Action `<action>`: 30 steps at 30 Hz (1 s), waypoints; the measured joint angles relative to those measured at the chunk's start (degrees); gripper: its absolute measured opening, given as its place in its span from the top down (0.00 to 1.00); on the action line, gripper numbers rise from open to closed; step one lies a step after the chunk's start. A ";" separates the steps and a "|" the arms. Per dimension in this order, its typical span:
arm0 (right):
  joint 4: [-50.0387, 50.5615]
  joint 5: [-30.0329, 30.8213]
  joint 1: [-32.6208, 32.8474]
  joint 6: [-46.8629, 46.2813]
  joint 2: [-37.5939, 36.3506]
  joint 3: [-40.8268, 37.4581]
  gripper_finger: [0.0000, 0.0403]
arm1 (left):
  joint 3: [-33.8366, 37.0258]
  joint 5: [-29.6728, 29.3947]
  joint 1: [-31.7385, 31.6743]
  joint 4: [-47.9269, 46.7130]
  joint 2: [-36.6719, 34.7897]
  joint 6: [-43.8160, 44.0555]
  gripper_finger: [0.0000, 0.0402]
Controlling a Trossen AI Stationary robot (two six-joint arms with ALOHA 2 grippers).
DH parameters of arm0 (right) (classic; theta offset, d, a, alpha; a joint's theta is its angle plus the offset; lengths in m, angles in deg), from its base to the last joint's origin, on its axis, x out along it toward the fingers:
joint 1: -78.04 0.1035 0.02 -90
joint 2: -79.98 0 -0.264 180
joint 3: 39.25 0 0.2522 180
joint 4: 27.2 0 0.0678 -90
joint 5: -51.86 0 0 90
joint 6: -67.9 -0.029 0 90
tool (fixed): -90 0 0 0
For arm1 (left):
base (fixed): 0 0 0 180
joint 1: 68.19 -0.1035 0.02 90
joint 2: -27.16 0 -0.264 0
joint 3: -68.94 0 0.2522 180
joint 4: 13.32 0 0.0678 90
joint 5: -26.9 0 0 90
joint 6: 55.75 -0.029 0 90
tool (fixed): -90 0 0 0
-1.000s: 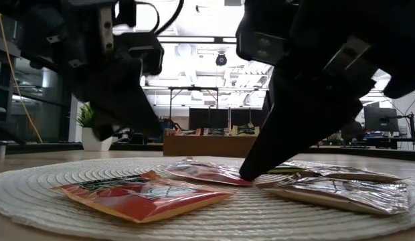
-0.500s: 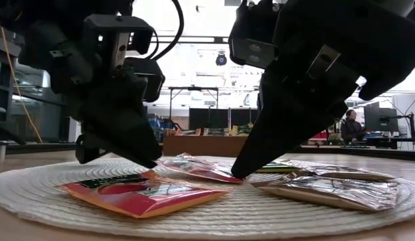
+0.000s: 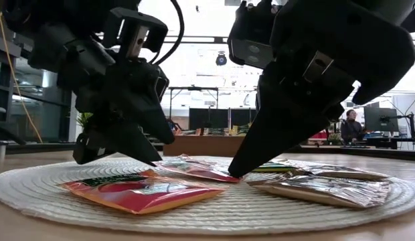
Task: Pick & Place Tea
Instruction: Put the orange tea bag into the left section of the wooden organizer
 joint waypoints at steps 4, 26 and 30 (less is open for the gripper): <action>-0.53 0.00 -0.01 0.04 0.00 -0.03 1.00 | 0.00 0.04 -0.89 -0.03 0.00 0.69 0.64; -1.72 0.04 -1.26 2.57 0.04 -0.03 1.00 | -0.04 2.55 -3.66 -1.55 -0.04 1.32 0.64; -2.25 -0.76 -1.88 2.71 0.04 -0.03 1.00 | -0.04 2.53 -3.67 -1.63 -0.04 1.30 0.64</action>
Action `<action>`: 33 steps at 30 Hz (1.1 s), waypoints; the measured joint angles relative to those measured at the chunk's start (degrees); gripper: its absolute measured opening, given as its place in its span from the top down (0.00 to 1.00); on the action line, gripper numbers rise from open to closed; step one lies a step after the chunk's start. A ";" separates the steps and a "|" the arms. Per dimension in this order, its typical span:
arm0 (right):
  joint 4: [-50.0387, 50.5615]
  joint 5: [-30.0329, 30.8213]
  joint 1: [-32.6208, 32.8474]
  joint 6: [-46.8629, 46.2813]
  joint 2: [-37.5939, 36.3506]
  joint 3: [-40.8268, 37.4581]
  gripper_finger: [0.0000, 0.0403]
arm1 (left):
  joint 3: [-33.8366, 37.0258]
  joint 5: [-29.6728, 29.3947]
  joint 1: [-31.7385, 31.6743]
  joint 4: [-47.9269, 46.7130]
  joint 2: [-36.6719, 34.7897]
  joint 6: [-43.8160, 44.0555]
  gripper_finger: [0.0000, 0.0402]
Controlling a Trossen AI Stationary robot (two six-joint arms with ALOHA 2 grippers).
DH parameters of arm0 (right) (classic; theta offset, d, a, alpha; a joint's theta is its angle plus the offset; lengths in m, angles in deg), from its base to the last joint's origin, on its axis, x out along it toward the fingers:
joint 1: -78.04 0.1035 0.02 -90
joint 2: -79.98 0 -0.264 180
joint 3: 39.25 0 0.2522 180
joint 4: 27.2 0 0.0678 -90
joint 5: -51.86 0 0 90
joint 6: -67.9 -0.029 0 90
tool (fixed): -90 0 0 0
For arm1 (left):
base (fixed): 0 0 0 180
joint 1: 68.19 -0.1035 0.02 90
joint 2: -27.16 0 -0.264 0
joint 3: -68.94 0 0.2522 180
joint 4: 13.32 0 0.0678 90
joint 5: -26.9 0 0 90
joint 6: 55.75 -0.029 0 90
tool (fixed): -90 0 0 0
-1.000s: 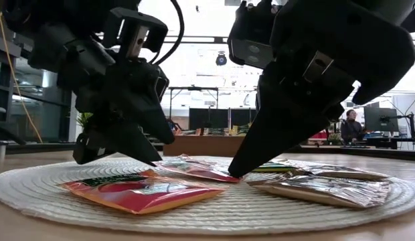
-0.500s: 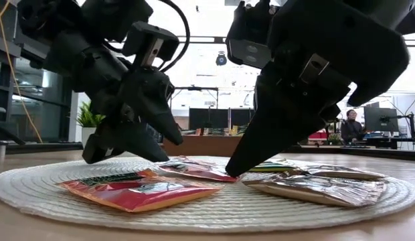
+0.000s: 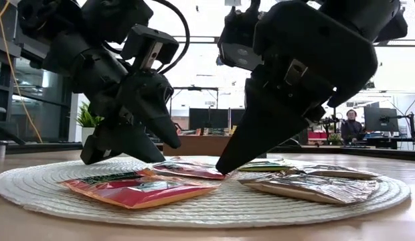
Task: Pick & Place Tea
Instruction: Put the orange tea bag into the left section of the wooden organizer
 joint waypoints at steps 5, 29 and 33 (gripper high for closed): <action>-2.49 -1.30 -1.10 1.44 0.02 0.00 1.00 | 0.00 -0.50 0.00 -0.19 0.00 -0.02 0.64; -4.96 -3.67 -0.94 -0.26 0.02 0.00 1.00 | -0.07 -1.18 0.02 -1.28 0.00 -1.63 0.64; -3.47 -3.55 -0.18 -1.59 0.00 0.02 1.00 | -0.07 -1.18 0.02 -1.35 0.00 -1.69 0.64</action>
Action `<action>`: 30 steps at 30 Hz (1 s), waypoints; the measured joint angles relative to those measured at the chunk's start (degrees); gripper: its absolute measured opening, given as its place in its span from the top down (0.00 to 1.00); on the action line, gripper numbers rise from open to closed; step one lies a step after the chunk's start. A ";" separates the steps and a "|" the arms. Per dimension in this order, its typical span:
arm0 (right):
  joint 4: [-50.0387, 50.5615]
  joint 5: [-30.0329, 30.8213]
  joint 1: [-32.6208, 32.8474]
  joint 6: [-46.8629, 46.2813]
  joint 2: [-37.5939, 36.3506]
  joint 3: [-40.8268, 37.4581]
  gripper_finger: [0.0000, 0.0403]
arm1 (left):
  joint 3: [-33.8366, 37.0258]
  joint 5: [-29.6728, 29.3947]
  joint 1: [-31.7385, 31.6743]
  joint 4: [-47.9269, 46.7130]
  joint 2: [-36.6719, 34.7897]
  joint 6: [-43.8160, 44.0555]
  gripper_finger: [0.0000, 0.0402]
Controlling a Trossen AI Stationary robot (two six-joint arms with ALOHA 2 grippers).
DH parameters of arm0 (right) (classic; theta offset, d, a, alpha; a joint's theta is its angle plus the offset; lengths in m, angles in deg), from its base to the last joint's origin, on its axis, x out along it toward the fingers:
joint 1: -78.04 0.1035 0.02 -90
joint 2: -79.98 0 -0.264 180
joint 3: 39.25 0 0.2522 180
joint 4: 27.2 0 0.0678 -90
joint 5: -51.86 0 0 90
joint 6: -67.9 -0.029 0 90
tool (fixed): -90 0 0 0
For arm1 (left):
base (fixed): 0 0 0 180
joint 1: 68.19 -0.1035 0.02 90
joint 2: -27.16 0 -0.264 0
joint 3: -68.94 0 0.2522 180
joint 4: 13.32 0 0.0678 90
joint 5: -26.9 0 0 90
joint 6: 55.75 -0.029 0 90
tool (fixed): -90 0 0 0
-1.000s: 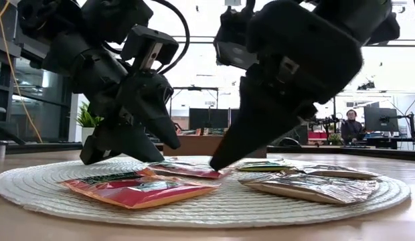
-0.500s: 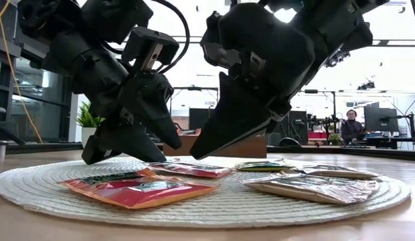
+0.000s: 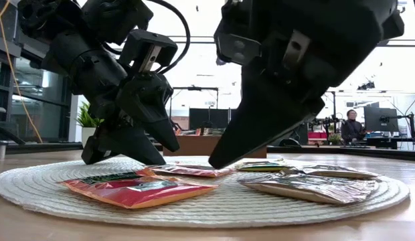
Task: Pick & Place Tea
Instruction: Put the orange tea bag into the left section of the wooden organizer
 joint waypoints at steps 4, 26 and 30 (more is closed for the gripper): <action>0.49 0.63 -0.15 0.02 0.00 0.00 1.00 | 0.00 0.00 0.00 -0.05 0.00 0.01 0.64; -7.70 -3.76 -3.07 -2.85 5.81 0.22 1.00 | 0.02 0.13 0.00 0.34 0.00 -0.24 0.64; -7.78 -4.35 -3.50 -2.86 5.87 0.20 1.00 | 0.07 0.52 0.00 1.46 0.00 -1.60 0.70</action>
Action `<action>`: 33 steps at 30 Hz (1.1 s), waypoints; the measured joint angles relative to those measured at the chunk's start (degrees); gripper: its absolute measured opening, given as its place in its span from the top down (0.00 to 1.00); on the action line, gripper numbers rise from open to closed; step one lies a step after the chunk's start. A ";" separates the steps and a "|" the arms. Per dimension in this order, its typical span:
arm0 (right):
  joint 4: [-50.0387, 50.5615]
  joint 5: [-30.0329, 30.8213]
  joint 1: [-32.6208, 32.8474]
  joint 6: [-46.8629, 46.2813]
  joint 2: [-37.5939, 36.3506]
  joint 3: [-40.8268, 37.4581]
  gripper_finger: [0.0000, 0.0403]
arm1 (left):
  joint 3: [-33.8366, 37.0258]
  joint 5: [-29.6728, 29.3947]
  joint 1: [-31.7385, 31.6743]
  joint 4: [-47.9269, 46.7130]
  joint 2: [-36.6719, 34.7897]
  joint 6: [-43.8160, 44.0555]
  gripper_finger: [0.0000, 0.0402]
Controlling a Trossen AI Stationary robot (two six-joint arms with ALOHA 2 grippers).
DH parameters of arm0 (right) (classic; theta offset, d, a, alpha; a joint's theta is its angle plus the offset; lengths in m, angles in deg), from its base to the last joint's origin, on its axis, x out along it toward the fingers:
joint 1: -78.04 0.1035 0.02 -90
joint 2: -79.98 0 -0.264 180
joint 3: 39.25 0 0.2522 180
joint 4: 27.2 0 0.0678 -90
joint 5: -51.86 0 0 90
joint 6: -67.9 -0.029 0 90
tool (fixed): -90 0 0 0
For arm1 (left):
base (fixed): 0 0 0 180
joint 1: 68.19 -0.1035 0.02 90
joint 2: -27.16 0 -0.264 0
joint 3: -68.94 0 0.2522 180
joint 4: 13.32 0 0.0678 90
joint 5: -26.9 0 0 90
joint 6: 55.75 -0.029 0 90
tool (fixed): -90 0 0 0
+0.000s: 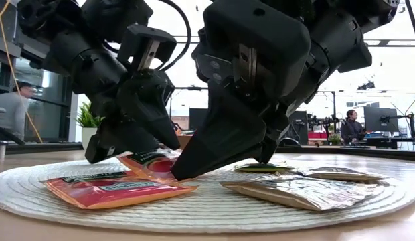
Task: Pick & Place Tea
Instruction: Put the orange tea bag into the left section of the wooden organizer
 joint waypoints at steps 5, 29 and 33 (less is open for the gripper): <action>0.06 0.11 0.00 -0.13 0.04 -0.03 1.00 | 0.00 0.85 0.00 0.15 0.00 -0.32 0.90; 14.97 -1.93 -1.23 4.59 -13.68 -0.35 0.91 | 0.02 2.23 -2.79 1.51 -3.33 -10.76 1.00; 19.16 -1.92 -1.18 4.73 -18.84 -0.32 0.91 | -0.05 3.65 -5.96 1.74 -7.00 -15.82 1.00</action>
